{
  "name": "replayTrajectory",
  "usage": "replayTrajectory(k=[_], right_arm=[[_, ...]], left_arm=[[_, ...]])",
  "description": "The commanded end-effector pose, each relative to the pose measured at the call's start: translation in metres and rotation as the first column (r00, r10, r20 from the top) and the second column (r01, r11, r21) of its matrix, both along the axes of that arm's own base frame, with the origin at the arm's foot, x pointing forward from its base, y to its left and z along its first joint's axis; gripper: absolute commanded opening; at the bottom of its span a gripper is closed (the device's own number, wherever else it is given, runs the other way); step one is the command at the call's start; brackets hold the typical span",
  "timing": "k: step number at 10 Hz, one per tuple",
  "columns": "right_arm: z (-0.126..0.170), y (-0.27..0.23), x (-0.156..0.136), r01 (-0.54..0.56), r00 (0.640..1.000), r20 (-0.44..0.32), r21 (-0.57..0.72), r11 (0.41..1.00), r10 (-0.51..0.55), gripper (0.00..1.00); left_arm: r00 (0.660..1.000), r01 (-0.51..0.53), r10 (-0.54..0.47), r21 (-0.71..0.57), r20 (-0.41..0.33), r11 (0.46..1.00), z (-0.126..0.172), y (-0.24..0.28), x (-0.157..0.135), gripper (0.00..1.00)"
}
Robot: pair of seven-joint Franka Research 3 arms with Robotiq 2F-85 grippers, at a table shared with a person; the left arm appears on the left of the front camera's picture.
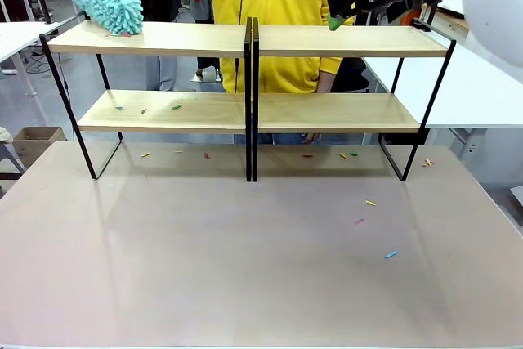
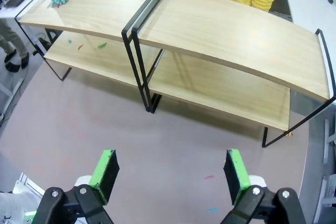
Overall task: Clean the shelves.
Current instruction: Clean a randomly selected level of the Shelf with the Duster.
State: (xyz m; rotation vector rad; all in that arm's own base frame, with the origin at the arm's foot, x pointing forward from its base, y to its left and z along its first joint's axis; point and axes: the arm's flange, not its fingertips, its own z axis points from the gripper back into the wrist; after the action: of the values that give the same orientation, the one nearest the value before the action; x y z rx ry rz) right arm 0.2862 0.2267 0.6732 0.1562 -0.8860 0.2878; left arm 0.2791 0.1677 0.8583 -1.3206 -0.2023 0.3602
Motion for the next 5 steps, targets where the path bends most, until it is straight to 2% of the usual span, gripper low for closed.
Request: replayTrajectory(k=[1, 2, 3, 4, 5], right_arm=[[0.001, 0.0, 0.001, 0.006, 1.0, 0.004, 0.0, 1.0, -0.006, 1.0], [0.001, 0.0, 0.001, 0.006, 1.0, 0.004, 0.0, 1.0, -0.006, 1.0], [0.001, 0.0, 0.001, 0.006, 1.0, 0.004, 0.0, 1.0, -0.006, 1.0], [0.001, 0.0, 0.001, 0.006, 1.0, 0.004, 0.0, 1.0, -0.006, 1.0], [0.001, 0.0, 0.001, 0.006, 1.0, 0.004, 0.0, 1.0, -0.006, 1.0]], left_arm=[[0.996, -0.027, 0.024, -0.034, -0.086, 0.999, 0.017, -0.002, 0.021, 0.13], [0.996, -0.027, 0.024, -0.034, -0.086, 0.999, 0.017, -0.002, 0.021, 0.13], [0.999, -0.01, 0.009, -0.022, -0.044, 1.0, 0.003, -0.004, 0.015, 0.13], [0.989, 0.15, -0.15, 0.08, -0.006, 0.985, -0.005, 0.001, 0.016, 0.13], [0.969, 0.207, -0.223, 0.146, 0.105, 0.967, -0.016, 0.016, 0.009, 0.13]])
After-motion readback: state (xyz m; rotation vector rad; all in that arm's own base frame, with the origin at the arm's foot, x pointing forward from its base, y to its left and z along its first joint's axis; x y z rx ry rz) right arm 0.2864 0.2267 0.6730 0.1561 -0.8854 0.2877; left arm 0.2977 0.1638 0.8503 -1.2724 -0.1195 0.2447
